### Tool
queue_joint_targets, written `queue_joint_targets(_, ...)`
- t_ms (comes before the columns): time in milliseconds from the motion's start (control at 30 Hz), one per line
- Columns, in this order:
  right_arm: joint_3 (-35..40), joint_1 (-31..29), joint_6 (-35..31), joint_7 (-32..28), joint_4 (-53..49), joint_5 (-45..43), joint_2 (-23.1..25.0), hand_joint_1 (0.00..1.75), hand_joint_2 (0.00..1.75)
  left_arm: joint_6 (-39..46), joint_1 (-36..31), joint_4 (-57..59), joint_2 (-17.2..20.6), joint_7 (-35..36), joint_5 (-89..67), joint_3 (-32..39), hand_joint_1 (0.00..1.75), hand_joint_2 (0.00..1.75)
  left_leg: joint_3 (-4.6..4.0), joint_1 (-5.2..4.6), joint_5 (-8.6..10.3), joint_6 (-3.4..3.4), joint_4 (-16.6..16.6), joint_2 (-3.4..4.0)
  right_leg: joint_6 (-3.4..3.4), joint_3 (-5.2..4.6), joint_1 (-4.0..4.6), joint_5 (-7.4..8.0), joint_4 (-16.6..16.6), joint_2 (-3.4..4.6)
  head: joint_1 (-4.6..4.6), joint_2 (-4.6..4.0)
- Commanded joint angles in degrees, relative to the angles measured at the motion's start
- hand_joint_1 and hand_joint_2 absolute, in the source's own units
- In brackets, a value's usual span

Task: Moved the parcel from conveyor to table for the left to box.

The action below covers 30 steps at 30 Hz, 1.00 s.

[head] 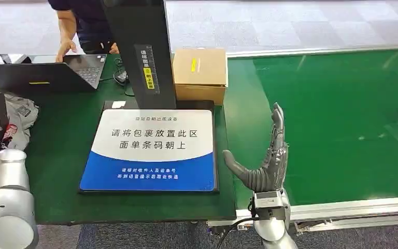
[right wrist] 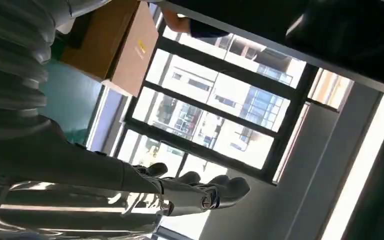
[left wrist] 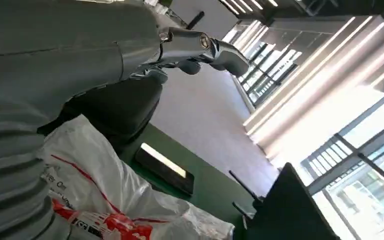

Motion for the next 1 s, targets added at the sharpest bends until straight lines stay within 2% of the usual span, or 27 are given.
queue_joint_targets(33, -2.6, -0.1, 0.7, -2.1, 4.1, -0.9, 0.6, 0.00, 1.75, -22.8, 1.4, -2.6, -7.4, -16.7, 32.7, -11.4, 0.00, 1.75, 0.05, 0.02, 0.06, 0.05, 0.0, -0.32, -0.07, 0.18, 0.04, -0.05, -0.1, -0.39, 0.00, 0.00)
queue_joint_targets(100, -3.0, -0.3, 1.5, -2.2, 4.6, -1.3, 0.5, 0.00, 1.75, -26.3, 10.2, -14.7, -8.4, -15.5, 42.4, -21.8, 0.00, 1.75, 0.18, -0.01, 0.05, 0.09, -0.1, -0.33, -0.11, 0.32, 0.03, -0.05, -0.2, -0.44, 0.00, 0.00)
queue_joint_targets(133, -3.0, -0.3, 2.3, -2.1, 4.7, -1.5, 0.5, 0.00, 1.75, -28.5, 14.1, -19.9, -8.6, -14.9, 46.2, -25.5, 0.00, 1.75, 0.17, -0.05, 0.01, 0.06, -0.1, -0.08, -0.04, 0.23, -0.03, 0.00, -0.1, -0.11, 0.02, 0.00)
queue_joint_targets(267, -3.1, 0.2, 6.0, -1.1, 5.3, -2.3, 0.7, 0.00, 1.75, -27.5, 27.6, -35.5, -10.5, -13.9, 48.4, -36.6, 0.00, 1.75, 0.34, -0.10, -0.14, 0.06, -0.2, 0.22, -0.09, 0.31, -0.07, -0.06, -0.2, 0.13, 0.00, 0.00)
queue_joint_targets(367, -2.0, 0.0, 9.7, 0.2, 7.2, -3.0, 1.0, 0.00, 1.75, -27.0, 34.2, -41.5, -12.6, -14.4, 47.7, -43.5, 0.00, 1.75, 0.40, -0.10, -0.20, 0.09, -0.2, -0.06, -0.11, 0.45, -0.06, -0.19, -0.2, -0.14, 0.02, 0.00)
queue_joint_targets(433, -1.4, -0.2, 11.7, 0.9, 8.4, -4.0, 1.4, 0.00, 1.75, -24.5, 36.3, -42.0, -13.5, -14.3, 45.5, -46.4, 0.00, 1.75, 0.31, -0.09, -0.25, 0.08, -0.2, -0.02, -0.04, 0.35, -0.05, -0.23, -0.2, -0.08, -0.02, 0.00)
queue_joint_targets(567, -1.4, -0.3, 11.6, 0.9, 8.7, -4.0, 1.5, 0.00, 1.75, -23.6, 35.7, -41.2, -12.6, -14.2, 46.0, -47.0, 0.00, 1.75, 0.12, -0.07, -0.31, 0.06, 0.0, 0.03, 0.01, 0.18, -0.05, -0.25, -0.1, 0.00, 0.02, 0.00)
queue_joint_targets(700, -0.2, -0.1, 15.8, 2.3, 10.6, -5.0, 1.3, 0.00, 1.75, -23.2, 38.2, -40.9, -13.2, -14.3, 42.3, -51.2, 0.00, 1.75, 0.25, -0.07, -0.32, 0.04, -0.1, 0.06, -0.07, 0.28, -0.04, -0.26, -0.1, 0.01, 0.02, 0.00)
queue_joint_targets(1000, -0.4, -0.1, 20.2, 3.7, 12.5, -7.0, 1.1, 0.00, 1.75, -26.2, 41.8, -42.0, -14.1, -12.8, 42.2, -50.2, 0.00, 1.75, 0.28, -0.05, -0.34, 0.05, -0.1, 0.06, -0.03, 0.30, -0.02, -0.27, -0.1, 0.01, 0.02, 0.00)
